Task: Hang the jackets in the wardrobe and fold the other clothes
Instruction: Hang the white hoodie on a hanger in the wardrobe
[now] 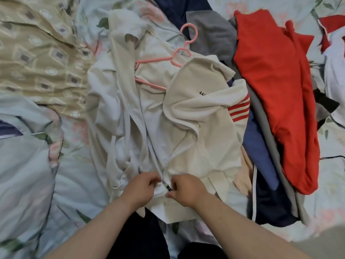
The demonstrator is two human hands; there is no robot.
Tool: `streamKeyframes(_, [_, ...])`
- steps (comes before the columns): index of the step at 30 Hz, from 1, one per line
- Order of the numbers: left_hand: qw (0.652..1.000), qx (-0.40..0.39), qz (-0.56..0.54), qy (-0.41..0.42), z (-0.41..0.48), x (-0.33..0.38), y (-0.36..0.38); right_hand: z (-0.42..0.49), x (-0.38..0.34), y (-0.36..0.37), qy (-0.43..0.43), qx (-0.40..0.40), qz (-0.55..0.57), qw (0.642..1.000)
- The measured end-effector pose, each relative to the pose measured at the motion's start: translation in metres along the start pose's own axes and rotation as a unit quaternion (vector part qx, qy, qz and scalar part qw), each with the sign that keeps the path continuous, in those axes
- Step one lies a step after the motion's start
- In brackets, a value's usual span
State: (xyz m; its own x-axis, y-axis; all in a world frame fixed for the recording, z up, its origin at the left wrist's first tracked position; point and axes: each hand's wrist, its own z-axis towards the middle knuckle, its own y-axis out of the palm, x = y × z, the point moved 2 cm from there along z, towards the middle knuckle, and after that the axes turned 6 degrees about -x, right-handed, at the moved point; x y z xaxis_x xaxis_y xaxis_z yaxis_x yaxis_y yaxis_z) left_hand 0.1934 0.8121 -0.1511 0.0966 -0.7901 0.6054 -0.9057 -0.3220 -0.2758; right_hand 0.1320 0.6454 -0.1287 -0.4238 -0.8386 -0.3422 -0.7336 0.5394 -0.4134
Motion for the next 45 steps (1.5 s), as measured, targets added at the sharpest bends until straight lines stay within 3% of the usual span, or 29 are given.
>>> streamKeyframes(5, [0.996, 0.060, -0.031, -0.052, -0.012, 0.000, -0.003, 0.006, -0.012, 0.004, 0.002, -0.003, 0.047, 0.999])
streamKeyframes(10, [0.994, 0.082, -0.016, -0.067, -0.031, 0.009, 0.005, 0.004, -0.017, -0.028, 0.014, 0.000, 0.236, 0.972])
streamKeyframes(16, [0.985, 0.153, -0.072, -0.030, -0.026, 0.042, 0.003, -0.002, -0.033, -0.073, -0.030, -0.011, 0.257, 0.966])
streamKeyframes(19, [0.984, 0.156, -0.075, -0.027, -0.024, 0.043, -0.001, -0.002, -0.034, -0.084, -0.044, 0.013, 0.201, 0.979])
streamKeyframes(23, [0.988, 0.132, -0.082, -0.021, -0.019, 0.037, -0.010, 0.006, -0.037, -0.089, -0.050, 0.054, 0.121, 0.990])
streamKeyframes(34, [0.991, 0.086, -0.097, 0.034, -0.019, 0.036, -0.033, 0.033, -0.042, -0.089, -0.023, 0.075, 0.126, 0.989])
streamKeyframes(39, [0.999, -0.002, 0.001, 0.037, -0.042, 0.030, -0.001, 0.032, -0.004, -0.110, 0.043, 0.179, 0.125, 0.975])
streamKeyframes(42, [0.999, -0.029, -0.026, -0.012, -0.055, 0.017, 0.022, 0.034, 0.004, -0.128, 0.019, 0.137, 0.118, 0.983])
streamKeyframes(45, [0.998, -0.007, -0.047, -0.033, -0.044, 0.019, 0.018, 0.034, -0.008, -0.128, -0.017, 0.110, 0.122, 0.986])
